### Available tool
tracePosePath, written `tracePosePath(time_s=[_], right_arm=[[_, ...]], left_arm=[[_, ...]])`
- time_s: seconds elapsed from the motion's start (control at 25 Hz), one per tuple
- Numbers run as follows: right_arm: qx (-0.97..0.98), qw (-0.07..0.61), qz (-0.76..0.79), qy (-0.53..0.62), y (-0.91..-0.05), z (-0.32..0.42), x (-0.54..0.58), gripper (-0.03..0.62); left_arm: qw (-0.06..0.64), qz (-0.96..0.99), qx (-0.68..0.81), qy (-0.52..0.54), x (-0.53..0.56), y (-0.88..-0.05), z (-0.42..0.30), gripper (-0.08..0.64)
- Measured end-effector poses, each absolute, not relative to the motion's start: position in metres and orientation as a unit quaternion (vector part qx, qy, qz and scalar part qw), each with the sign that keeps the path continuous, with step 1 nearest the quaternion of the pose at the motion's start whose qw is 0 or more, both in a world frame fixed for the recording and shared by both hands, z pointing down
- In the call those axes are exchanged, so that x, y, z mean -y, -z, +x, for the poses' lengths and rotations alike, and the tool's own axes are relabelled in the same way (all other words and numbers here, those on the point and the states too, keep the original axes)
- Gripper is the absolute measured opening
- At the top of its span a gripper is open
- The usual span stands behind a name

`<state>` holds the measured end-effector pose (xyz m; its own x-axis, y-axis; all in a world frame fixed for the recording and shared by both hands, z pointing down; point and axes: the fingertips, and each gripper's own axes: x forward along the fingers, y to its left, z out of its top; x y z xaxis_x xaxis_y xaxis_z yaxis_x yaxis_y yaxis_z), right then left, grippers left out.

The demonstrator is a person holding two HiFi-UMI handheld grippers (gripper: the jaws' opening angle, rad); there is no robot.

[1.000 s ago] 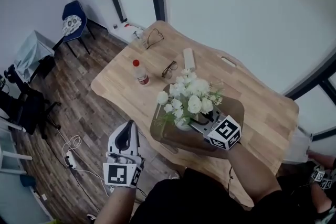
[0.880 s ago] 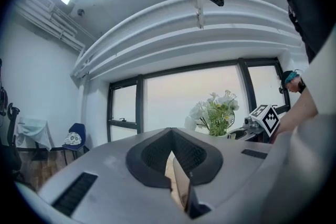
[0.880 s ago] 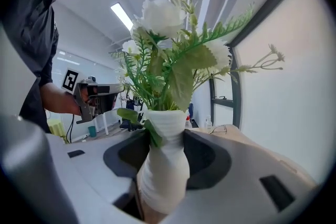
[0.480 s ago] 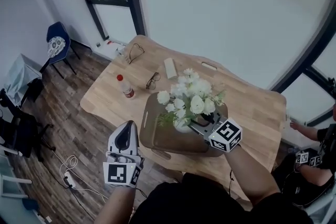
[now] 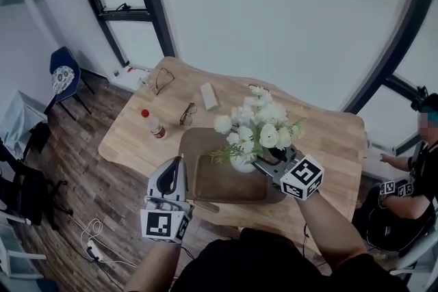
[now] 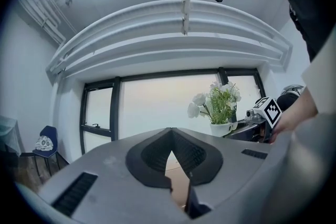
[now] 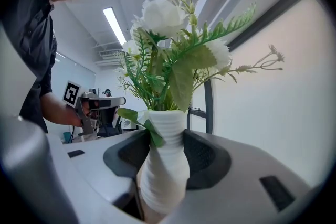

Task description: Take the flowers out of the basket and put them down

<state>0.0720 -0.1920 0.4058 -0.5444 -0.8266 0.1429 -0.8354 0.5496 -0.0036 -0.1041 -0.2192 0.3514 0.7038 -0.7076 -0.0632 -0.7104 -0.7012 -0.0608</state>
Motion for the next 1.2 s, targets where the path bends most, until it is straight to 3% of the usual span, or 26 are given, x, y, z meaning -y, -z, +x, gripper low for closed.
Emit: tracePosePath(time_s=[0.44,0.76,1.2], right_arm=[[0.845,0.056,0.532,-0.019,-0.38,0.095,0.169,0.221],[0.818,0.025,0.575,-0.014,-0.365,0.163,0.131,0.221],[0.775,0.042,0.63,-0.01,-0.36,0.214,0.092,0.221]], left_arm=[[0.039,-0.947,-0.317,-0.03,0.223,-0.344,-0.074,0.005],[0.04,-0.963,-0.265,-0.036,0.207,-0.345,-0.001,0.005],[0.037,-0.976,-0.209,-0.045,0.193,-0.342,0.053,0.005]])
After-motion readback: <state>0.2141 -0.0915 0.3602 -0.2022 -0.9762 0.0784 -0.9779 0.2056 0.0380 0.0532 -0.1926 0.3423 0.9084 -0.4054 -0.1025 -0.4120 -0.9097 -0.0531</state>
